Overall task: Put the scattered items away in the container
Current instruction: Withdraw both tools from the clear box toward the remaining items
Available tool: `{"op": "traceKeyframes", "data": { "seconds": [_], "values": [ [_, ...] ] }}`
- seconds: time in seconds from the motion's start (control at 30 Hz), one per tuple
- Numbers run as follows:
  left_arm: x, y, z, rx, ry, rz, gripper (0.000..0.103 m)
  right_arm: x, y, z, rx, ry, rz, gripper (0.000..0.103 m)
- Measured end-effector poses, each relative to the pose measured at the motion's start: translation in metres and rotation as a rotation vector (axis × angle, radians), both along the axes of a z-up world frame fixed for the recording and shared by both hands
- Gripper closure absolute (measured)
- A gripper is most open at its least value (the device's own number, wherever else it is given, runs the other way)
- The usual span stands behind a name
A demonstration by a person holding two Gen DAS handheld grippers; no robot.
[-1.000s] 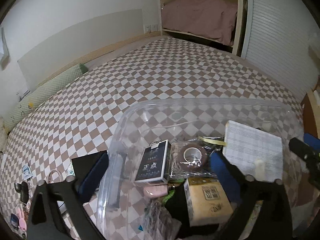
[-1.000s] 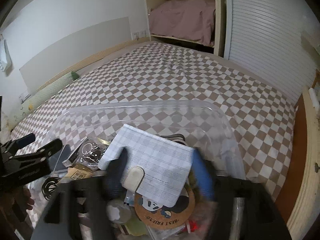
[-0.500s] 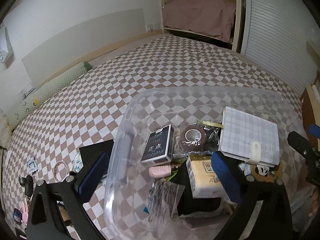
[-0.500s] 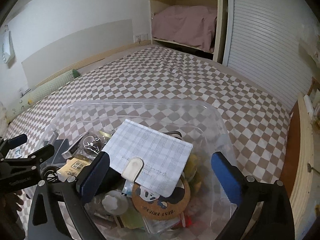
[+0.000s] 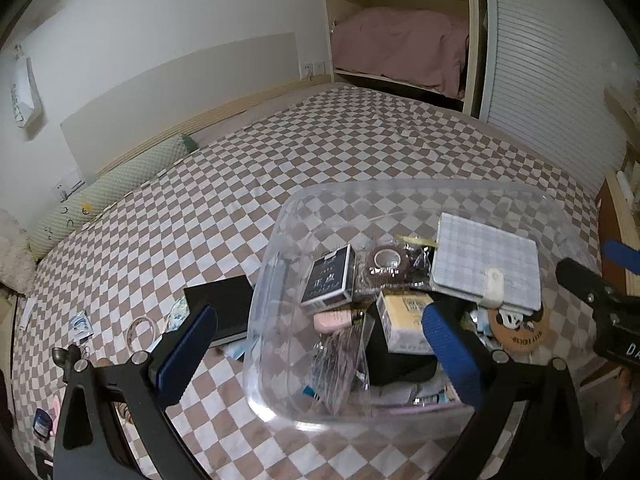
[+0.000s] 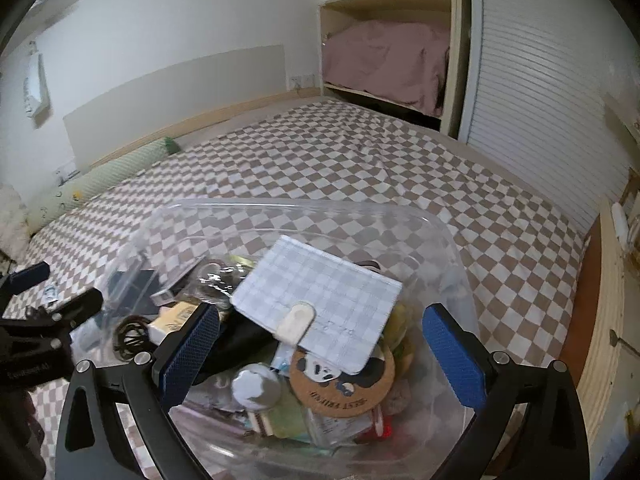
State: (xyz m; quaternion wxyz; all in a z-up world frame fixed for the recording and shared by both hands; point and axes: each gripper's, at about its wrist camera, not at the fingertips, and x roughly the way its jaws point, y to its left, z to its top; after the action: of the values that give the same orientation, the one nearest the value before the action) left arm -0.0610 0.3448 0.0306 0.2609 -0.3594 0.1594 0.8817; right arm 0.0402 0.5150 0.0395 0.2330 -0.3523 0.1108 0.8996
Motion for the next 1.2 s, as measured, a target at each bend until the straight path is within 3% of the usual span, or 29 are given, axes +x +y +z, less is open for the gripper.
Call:
{"op": "traceKeyframes", "data": {
  "seconds": [0.6, 1.2],
  "values": [
    [0.016, -0.097, 0.014, 0.02, 0.045, 0.151, 0.0, -0.009, -0.055, 0.002, -0.006, 0.031, 0.103, 0.002],
    [0.02, -0.255, -0.006, 0.033, 0.048, 0.426, 0.0, -0.052, -0.159, -0.004, 0.039, 0.038, 0.308, 0.002]
  ]
}}
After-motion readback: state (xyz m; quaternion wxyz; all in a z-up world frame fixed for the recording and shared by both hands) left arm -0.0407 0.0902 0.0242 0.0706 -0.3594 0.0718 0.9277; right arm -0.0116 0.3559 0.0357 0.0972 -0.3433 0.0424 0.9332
